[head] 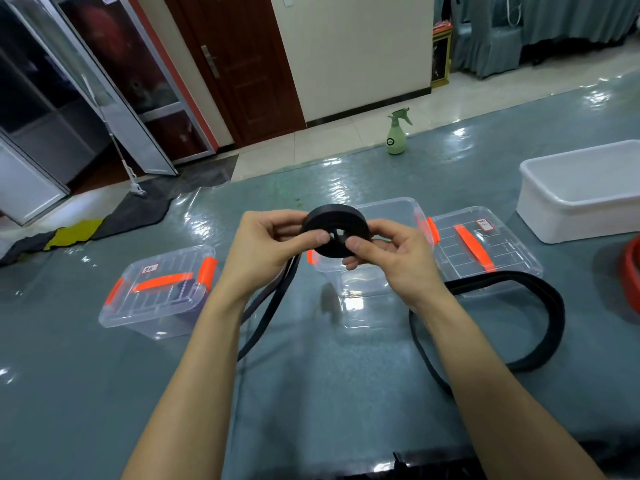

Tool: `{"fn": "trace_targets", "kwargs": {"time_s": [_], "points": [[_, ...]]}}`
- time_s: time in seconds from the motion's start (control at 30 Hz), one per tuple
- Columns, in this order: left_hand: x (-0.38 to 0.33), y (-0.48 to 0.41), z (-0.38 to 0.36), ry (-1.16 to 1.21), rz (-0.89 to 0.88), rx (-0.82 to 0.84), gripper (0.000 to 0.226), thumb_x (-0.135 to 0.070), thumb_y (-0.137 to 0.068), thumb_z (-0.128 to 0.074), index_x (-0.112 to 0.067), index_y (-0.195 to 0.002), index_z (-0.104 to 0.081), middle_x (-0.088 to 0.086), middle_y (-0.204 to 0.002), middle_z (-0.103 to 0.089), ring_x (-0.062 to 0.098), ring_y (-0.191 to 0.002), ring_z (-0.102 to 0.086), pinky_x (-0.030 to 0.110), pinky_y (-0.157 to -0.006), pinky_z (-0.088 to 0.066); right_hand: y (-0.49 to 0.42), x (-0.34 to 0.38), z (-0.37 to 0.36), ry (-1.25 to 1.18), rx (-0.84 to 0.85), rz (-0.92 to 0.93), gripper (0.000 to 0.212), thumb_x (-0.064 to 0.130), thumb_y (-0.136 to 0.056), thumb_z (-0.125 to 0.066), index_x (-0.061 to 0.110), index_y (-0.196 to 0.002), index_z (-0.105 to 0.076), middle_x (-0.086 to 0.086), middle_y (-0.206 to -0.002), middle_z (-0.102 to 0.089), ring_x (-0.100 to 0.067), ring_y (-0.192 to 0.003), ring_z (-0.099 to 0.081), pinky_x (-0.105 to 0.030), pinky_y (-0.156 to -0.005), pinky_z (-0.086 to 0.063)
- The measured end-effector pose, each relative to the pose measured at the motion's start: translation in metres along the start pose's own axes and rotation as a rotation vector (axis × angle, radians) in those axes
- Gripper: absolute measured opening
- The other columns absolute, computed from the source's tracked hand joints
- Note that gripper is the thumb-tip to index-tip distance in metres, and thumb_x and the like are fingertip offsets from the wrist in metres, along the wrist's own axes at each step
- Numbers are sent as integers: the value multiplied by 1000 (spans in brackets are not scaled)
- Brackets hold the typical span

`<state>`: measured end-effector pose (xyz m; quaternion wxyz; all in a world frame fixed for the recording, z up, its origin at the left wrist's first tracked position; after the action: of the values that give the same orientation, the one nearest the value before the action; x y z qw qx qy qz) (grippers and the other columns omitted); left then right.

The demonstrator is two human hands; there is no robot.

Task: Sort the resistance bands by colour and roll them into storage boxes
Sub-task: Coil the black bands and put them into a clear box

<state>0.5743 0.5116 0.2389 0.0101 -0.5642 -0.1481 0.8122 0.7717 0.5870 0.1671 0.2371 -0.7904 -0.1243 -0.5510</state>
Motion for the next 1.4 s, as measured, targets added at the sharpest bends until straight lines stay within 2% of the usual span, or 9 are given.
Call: {"fn": "trace_targets", "kwargs": {"time_s": [0.17, 0.27, 0.4, 0.57, 0.7, 0.87, 1.07, 1.2, 1.4], "points": [[-1, -1, 9, -353, 7, 99, 17, -23, -82, -96, -29, -95, -88, -9, -87, -85, 10, -85, -83, 23, -80, -63, 0, -21, -9, 191, 192, -169, 25, 12, -93, -85, 14, -116, -76, -11, -97, -83, -33, -87, -82, -46, -89, -66], [-5, -5, 6, -735, -41, 276, 14, -37, -81, -96, -34, -92, -88, -16, -70, -78, 0, -64, -71, 21, -62, -53, 0, -20, -10, 675, 254, -107, 36, 41, -79, -95, 39, -112, -78, 26, -86, -78, -14, -69, -77, -34, -76, -61], [-9, -15, -11, -1065, -100, 491, 21, -51, -80, -91, -33, -90, -87, -6, -65, -73, 14, -60, -61, 43, -63, -55, -2, -18, -23, 737, 259, -37, 17, 33, -80, -94, 32, -90, -79, 14, -67, -74, -12, -56, -69, -27, -59, -53], [-5, -30, 9, -765, -2, 446, 31, -60, -70, -89, -38, -91, -86, -12, -73, -78, 8, -67, -72, 36, -68, -61, -6, -17, -16, 509, 131, -44, 19, 17, -81, -95, 27, -87, -79, -4, -61, -75, -18, -57, -75, -27, -61, -57], [15, -25, 24, -191, 66, 252, 29, -22, -78, -98, -32, -104, -88, 2, -98, -86, 18, -94, -84, 24, -86, -63, -10, -12, 3, 202, -3, -54, 14, 13, -84, -92, 14, -94, -81, -9, -68, -78, -22, -58, -74, -24, -65, -59], [24, -22, 10, -46, 69, 131, 30, -29, -75, -97, -28, -104, -89, 5, -102, -86, 21, -100, -83, 26, -87, -65, -10, -20, 1, -121, -80, -69, 12, 7, -93, -82, 9, -103, -77, -14, -94, -77, -25, -66, -73, -35, -73, -63], [13, -22, 15, -435, 69, 267, 24, -18, -79, -98, -37, -90, -88, -7, -79, -83, 4, -74, -80, 15, -70, -58, -4, -40, 4, 103, 147, -242, 36, 9, -90, -87, 9, -123, -75, -11, -111, -80, -41, -79, -81, -38, -68, -67], [5, -26, -4, -987, 17, 416, 15, -29, -74, -93, -36, -85, -86, -20, -66, -75, 1, -65, -70, 37, -67, -61, -1, -35, 9, 517, 156, -182, 36, 41, -76, -98, 36, -106, -79, 12, -108, -79, -26, -58, -77, -27, -51, -53], [-3, -31, -21, -1186, 95, 613, 15, -34, -69, -92, -35, -82, -84, -20, -66, -74, 4, -70, -70, 39, -71, -62, 2, -31, -10, 900, 253, -56, 18, 50, -84, -89, 45, -84, -72, 21, -81, -74, 1, -65, -68, -23, -63, -45]]}}
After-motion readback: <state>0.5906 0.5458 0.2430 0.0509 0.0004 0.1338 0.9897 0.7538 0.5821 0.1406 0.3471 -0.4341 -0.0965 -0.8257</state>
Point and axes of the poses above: each hand's wrist, its own y-axis away from the middle knuckle, its own z-axis out of the back of the hand, x = y × z, the point moved 4 cm from there along -y, towards the middle knuckle
